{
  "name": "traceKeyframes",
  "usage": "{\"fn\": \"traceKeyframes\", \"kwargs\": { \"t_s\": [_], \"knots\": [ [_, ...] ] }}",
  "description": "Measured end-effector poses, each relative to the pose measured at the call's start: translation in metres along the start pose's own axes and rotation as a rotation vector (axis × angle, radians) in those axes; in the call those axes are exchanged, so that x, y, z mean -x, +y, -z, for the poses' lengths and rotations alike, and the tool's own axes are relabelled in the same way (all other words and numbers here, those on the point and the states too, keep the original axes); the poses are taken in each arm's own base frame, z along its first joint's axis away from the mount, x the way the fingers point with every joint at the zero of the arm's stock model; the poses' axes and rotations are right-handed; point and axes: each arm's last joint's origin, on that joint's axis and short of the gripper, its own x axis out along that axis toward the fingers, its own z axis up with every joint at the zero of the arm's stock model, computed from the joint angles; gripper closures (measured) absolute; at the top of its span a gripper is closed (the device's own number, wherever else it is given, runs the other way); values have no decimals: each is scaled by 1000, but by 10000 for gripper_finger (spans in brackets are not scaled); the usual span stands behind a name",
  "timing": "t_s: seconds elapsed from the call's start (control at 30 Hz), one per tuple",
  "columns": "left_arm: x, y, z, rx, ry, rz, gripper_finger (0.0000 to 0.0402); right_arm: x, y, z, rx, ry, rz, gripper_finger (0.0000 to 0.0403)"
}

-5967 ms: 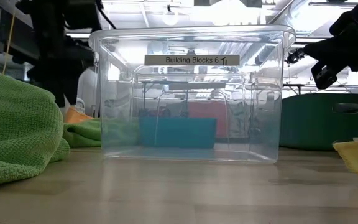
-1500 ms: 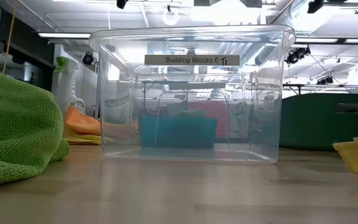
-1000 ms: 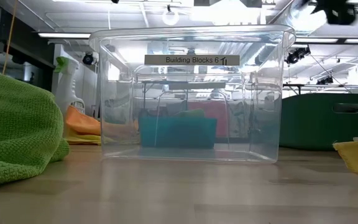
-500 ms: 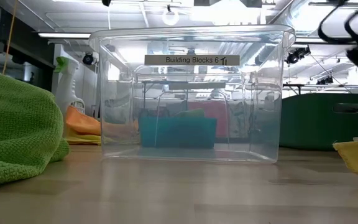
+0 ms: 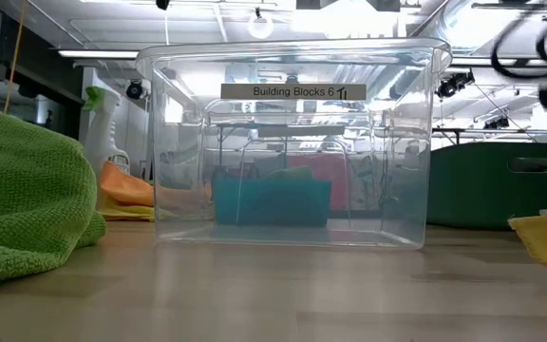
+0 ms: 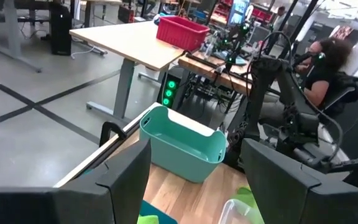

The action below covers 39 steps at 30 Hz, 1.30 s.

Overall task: Sort microfiber towel by color & place in baskets
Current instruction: Put the right green microfiber cloth into the blue bin

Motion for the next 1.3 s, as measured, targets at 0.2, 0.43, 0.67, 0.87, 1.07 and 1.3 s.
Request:
{"fn": "traceKeyframes", "kwargs": {
  "t_s": [0.2, 0.43, 0.67, 0.87, 1.07, 1.3],
  "knots": [
    [0, -1, -5, -7, -53, 14, 163, 80, 26, 13, 222, -77, -56, 380],
    [1, -3, -13, -18, -132, 34, 163, 233, 30, 28, 372, -620, -266, 399],
    [5, -6, -20, -28, -206, 54, 163, 321, 6, 36, 348, -1257, -106, 402],
    [23, -12, -34, -48, -346, 92, 163, 348, 20, -5, 433, -1478, -10, 402],
    [51, -19, -43, -50, -451, 138, 163, 347, 38, -84, 557, -1470, -42, 402],
    [74, -22, -40, -22, -427, 178, 163, 325, 40, -181, 646, -1356, -71, 403]
  ]
}}
